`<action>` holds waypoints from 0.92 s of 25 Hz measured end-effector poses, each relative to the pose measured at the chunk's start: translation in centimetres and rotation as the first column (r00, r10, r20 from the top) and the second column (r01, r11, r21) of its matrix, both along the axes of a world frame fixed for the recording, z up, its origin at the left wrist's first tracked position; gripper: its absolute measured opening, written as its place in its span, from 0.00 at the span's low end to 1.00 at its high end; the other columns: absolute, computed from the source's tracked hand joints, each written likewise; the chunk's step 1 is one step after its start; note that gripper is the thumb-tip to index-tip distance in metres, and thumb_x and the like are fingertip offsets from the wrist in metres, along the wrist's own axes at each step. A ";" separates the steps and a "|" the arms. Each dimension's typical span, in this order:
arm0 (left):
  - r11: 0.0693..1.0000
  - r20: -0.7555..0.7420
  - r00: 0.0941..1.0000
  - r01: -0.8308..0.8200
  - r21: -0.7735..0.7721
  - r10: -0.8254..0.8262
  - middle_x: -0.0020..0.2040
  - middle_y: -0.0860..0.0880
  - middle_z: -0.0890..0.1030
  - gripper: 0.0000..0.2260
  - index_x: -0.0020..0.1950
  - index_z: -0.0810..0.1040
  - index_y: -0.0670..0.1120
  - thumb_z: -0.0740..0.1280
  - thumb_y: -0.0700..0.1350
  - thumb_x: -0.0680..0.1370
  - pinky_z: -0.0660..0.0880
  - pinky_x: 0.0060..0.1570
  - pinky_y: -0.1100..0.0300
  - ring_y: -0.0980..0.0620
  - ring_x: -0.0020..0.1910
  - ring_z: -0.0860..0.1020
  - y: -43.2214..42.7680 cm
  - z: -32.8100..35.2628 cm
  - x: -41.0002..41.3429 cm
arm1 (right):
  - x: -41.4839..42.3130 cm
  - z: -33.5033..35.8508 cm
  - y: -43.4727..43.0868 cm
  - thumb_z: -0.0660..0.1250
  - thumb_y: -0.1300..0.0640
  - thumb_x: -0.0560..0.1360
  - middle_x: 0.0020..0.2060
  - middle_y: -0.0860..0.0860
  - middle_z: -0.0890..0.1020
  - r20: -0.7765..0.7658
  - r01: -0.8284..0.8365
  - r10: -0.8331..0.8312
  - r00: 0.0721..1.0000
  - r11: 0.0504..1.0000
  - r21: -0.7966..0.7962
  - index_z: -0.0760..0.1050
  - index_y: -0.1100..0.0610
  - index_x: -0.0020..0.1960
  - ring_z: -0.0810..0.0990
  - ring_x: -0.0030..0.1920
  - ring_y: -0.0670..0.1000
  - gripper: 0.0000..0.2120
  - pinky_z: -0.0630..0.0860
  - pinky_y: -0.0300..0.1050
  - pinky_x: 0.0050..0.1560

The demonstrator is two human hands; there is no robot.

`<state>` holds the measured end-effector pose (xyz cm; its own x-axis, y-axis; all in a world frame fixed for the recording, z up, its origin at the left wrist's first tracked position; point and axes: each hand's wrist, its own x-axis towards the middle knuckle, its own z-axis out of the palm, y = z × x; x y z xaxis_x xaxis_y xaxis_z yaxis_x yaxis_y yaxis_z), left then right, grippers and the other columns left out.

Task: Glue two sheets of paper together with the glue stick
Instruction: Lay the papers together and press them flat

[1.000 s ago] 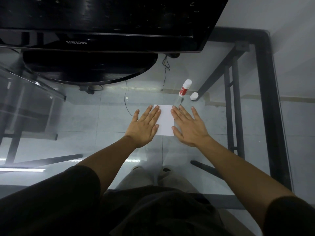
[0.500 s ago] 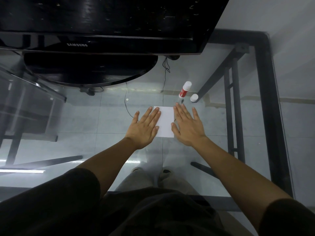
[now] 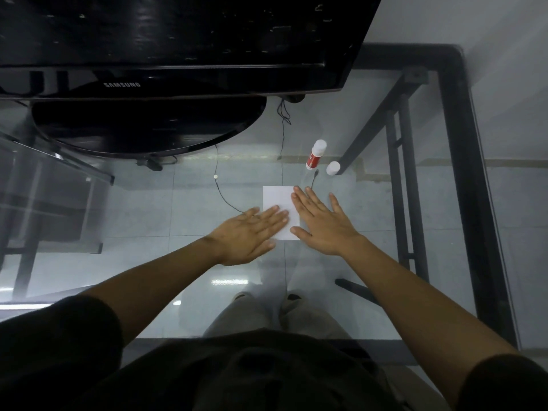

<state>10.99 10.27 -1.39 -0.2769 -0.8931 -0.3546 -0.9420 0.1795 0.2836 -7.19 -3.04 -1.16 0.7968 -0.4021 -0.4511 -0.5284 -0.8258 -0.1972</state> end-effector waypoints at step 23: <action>0.872 0.259 0.837 -0.486 -0.057 0.483 0.77 0.46 0.39 0.28 0.72 0.31 0.45 0.34 0.59 0.77 0.33 0.67 0.51 0.48 0.75 0.38 -0.1 -0.4 -3.6 | 0.7 0.1 1.4 0.47 0.41 0.78 0.75 0.51 0.38 -0.059 0.037 -0.043 0.997 0.995 -0.098 0.34 0.55 0.74 0.37 0.74 0.52 0.34 0.36 0.58 0.70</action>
<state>7.38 10.20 -1.76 0.2920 -0.8848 -0.3631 -0.9470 -0.3206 0.0198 -6.48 -1.68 -1.05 0.7516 -0.4767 -0.4559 -0.5696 -0.8176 -0.0841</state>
